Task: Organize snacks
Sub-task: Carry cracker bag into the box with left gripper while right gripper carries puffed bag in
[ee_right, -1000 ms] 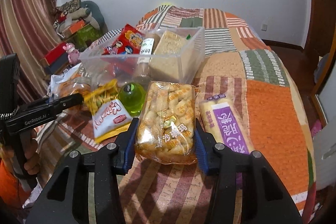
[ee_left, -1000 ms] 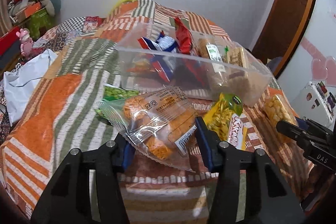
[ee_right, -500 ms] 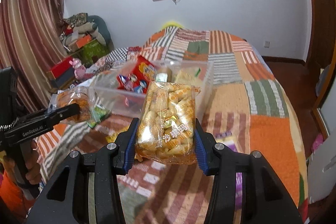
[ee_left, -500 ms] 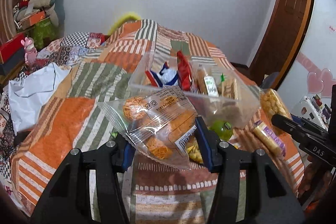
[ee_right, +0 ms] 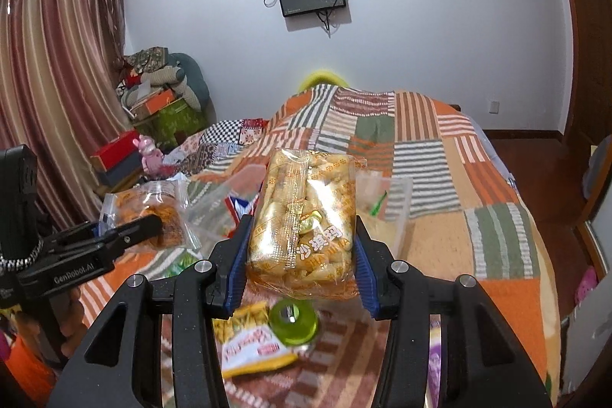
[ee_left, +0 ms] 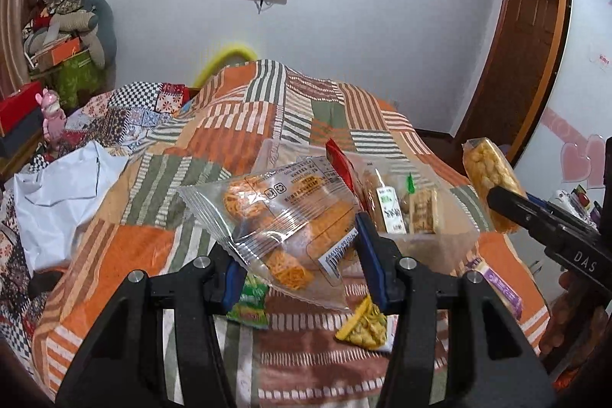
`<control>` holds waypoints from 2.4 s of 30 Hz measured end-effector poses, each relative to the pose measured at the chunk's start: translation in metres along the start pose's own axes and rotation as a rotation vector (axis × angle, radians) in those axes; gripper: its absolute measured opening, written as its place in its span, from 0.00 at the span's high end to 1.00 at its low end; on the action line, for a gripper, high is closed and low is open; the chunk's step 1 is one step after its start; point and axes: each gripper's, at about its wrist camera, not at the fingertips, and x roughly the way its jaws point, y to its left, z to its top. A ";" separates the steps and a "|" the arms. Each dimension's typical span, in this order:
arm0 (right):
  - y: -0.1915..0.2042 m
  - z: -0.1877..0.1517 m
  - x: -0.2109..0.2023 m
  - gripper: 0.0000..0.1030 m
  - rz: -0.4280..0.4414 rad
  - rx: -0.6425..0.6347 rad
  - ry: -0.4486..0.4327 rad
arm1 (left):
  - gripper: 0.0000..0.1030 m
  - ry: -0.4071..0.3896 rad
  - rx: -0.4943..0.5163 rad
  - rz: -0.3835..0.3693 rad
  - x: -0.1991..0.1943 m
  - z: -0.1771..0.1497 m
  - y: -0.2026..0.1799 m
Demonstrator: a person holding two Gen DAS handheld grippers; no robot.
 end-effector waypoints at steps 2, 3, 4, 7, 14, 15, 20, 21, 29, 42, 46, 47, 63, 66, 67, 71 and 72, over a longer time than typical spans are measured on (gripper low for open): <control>0.002 0.003 0.005 0.57 0.001 0.002 -0.006 | 0.50 -0.003 0.002 0.004 0.005 0.005 0.001; 0.003 0.004 0.007 0.57 0.004 0.003 -0.008 | 0.50 -0.005 0.002 0.006 0.007 0.007 0.001; 0.004 0.006 0.010 0.57 0.006 0.006 -0.009 | 0.50 -0.008 0.005 0.010 0.010 0.009 0.002; 0.008 0.009 0.020 0.57 0.011 0.006 -0.004 | 0.50 -0.016 0.020 0.029 0.019 0.016 0.003; 0.014 0.012 0.045 0.57 0.016 -0.006 0.031 | 0.50 0.005 0.062 0.051 0.044 0.020 0.001; 0.015 0.012 0.048 0.57 0.019 -0.007 0.037 | 0.50 0.009 0.065 0.050 0.048 0.020 0.001; 0.017 0.014 0.065 0.57 0.019 -0.022 0.070 | 0.50 0.037 0.066 0.046 0.068 0.022 0.004; 0.017 0.014 0.068 0.57 0.021 -0.022 0.077 | 0.50 0.047 0.065 0.042 0.072 0.021 0.004; 0.012 0.010 0.088 0.57 0.028 -0.010 0.133 | 0.50 0.086 0.064 0.040 0.096 0.022 0.008; 0.009 0.004 0.096 0.54 0.007 -0.007 0.184 | 0.46 0.106 0.080 0.050 0.104 0.019 0.005; 0.009 0.006 0.093 0.53 0.001 -0.010 0.183 | 0.40 0.121 0.069 0.042 0.100 0.015 0.007; 0.008 0.006 0.091 0.50 0.002 -0.009 0.183 | 0.40 0.121 0.063 0.042 0.098 0.015 0.007; -0.005 0.001 0.043 0.35 -0.038 -0.011 0.138 | 0.28 0.106 0.045 0.023 0.045 0.003 0.011; -0.007 -0.003 0.032 0.35 -0.050 -0.018 0.140 | 0.28 0.113 0.053 0.018 0.036 -0.003 0.007; -0.008 -0.004 0.029 0.35 -0.054 -0.019 0.139 | 0.28 0.114 0.055 0.016 0.033 -0.005 0.005; -0.014 -0.010 0.015 0.35 -0.068 -0.021 0.139 | 0.23 0.124 0.050 0.003 0.021 -0.014 0.001; -0.016 -0.012 0.011 0.35 -0.073 -0.024 0.141 | 0.23 0.126 0.051 -0.003 0.019 -0.016 -0.001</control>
